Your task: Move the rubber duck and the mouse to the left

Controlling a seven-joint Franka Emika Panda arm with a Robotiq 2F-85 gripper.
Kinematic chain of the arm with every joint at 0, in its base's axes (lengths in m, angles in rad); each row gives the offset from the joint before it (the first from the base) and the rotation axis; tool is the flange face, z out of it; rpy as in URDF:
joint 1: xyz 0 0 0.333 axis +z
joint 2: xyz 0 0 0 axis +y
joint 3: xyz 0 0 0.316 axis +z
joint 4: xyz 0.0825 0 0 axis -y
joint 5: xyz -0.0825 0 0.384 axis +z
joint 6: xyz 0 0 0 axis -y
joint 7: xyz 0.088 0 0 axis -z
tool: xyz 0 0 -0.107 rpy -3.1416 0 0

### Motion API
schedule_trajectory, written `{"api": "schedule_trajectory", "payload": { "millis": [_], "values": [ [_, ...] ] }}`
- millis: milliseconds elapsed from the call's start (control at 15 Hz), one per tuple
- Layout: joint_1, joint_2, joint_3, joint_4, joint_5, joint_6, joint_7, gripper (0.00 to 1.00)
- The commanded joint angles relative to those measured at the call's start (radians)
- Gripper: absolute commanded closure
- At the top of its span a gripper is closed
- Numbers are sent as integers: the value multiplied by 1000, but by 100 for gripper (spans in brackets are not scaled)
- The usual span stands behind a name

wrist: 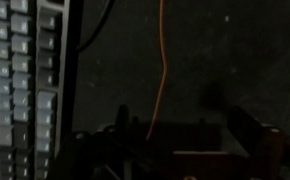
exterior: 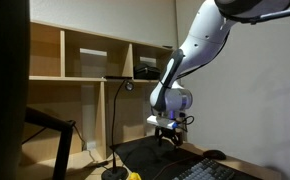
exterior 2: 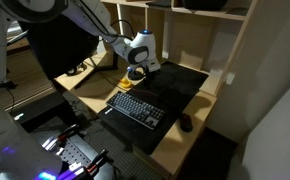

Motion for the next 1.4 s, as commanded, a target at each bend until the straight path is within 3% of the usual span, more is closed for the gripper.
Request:
{"api": "schedule_trajectory", "payload": {
  "millis": [0,200,333,733,867,933,1133,1333],
  "values": [
    [-46,-18,15,1,-25,-2,20,0],
    [-64,-35,13,0,-23,-3,30,0],
    [-87,16,-7,61,3,-11,109,0],
    [-245,19,-43,115,74,-33,241,0],
    [-315,-15,0,109,143,-78,226,0],
    [-282,9,-26,103,87,-25,228,0],
    [-313,1,-13,113,119,-52,227,0],
    [-301,65,-64,143,79,-61,359,0]
  ]
}}
